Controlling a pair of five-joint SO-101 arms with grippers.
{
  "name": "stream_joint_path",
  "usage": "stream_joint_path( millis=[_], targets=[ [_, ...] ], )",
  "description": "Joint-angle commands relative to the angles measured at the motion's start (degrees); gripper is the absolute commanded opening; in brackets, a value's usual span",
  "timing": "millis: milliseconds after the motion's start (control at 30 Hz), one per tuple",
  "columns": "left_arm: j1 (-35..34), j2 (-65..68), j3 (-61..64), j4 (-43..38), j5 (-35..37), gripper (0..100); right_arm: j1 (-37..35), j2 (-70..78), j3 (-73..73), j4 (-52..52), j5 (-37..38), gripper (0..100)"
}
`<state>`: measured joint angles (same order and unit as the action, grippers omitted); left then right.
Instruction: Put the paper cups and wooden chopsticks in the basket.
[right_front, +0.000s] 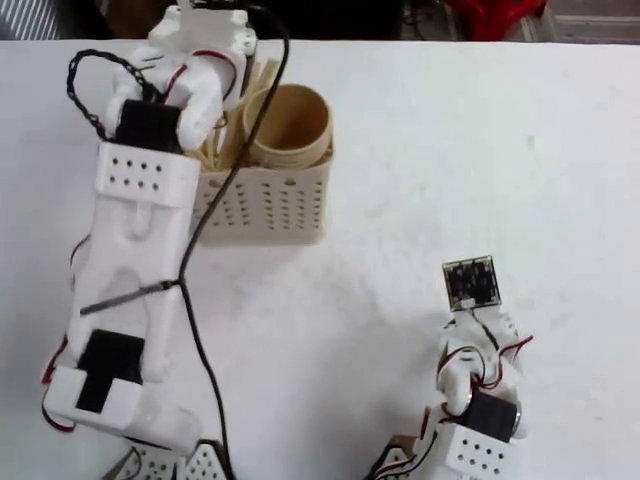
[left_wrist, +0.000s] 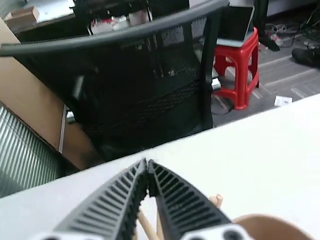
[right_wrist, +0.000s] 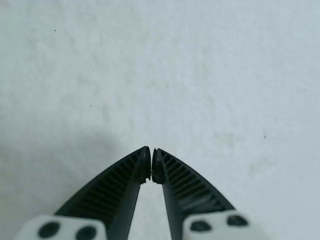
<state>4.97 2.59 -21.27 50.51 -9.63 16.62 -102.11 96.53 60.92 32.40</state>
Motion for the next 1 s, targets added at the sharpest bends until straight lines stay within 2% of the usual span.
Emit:
stream_joint_path(
  millis=[0,233,400,667,767,867,900,967],
  targets=[
    [-0.9,-3.1,-0.6,1.5,-0.7,3,0.4,-0.5,0.4,0.1,0.2,2.5],
    [-1.4,-3.2,-2.4,11.8,-0.3,2,0.4,-0.5,0.4,0.1,0.2,2.5],
    [-3.4,-3.2,-8.5,18.6,-0.3,2,0.4,-0.5,0.4,0.1,0.2,2.5],
    [-6.8,-3.2,-29.8,28.5,-0.2,2,0.4,-0.5,0.4,0.1,0.2,2.5],
    [-9.2,-3.3,-40.4,37.5,-0.2,2,0.4,-0.5,0.4,0.1,0.2,2.5],
    [-10.0,-3.1,-52.6,50.5,-0.4,2,0.4,-0.5,0.4,0.1,0.2,2.5],
    [-9.9,-3.2,-55.1,53.0,-0.3,2,0.4,-0.5,0.4,0.1,0.2,2.5],
    [-11.2,-4.5,-55.4,52.1,-0.4,2,0.4,-0.5,0.4,0.1,0.2,2.5]
  ],
)
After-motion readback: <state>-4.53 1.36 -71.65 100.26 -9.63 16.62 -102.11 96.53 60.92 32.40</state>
